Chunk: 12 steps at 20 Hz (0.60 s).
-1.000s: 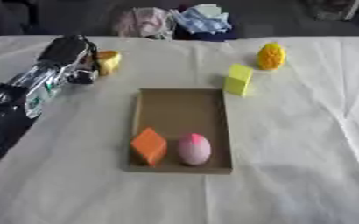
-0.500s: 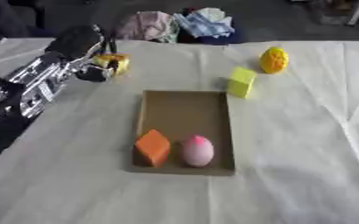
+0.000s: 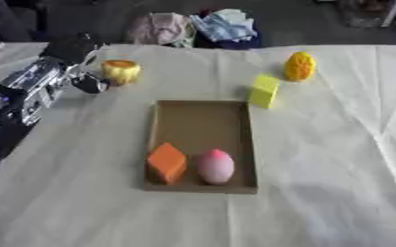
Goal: Pick up objects on the table and place them in the box.
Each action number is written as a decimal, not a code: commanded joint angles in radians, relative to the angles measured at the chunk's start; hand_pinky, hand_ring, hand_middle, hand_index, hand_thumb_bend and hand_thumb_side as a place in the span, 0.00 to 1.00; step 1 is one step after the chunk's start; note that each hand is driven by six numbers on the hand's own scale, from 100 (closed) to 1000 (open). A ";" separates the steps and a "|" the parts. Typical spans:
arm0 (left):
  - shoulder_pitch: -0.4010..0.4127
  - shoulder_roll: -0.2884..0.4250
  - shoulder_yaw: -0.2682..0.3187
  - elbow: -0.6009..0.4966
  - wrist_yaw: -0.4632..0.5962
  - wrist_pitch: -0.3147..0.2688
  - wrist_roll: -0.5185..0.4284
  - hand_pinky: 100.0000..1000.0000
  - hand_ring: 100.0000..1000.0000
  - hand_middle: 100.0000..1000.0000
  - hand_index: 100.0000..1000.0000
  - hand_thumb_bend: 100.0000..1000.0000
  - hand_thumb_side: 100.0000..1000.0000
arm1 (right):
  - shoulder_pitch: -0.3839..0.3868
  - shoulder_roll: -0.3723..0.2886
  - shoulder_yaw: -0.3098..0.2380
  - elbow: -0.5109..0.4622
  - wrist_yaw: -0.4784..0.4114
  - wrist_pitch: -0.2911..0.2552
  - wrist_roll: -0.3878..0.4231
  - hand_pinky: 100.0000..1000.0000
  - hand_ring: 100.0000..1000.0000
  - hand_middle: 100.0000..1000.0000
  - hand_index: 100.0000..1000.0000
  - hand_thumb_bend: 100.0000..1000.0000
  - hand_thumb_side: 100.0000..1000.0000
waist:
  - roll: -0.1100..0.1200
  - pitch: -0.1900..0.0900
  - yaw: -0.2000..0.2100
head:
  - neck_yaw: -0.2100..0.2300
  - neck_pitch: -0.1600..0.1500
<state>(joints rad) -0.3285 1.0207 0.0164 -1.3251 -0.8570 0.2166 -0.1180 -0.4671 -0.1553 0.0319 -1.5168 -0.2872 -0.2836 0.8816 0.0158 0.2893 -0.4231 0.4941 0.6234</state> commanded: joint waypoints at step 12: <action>-0.040 0.001 -0.009 0.057 0.032 -0.006 0.080 0.73 0.72 0.74 0.86 0.22 0.12 | -0.030 -0.015 0.005 -0.005 0.002 -0.034 0.025 0.88 0.68 0.71 0.85 0.00 0.61 | -0.004 0.006 -0.018 | 0.011 -0.021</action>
<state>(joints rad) -0.3537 0.9935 0.0037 -1.2642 -0.8343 0.2116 -0.0459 -0.4826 -0.1553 0.0382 -1.5130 -0.2872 -0.2864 0.8789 0.0157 0.2996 -0.4402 0.5021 0.6158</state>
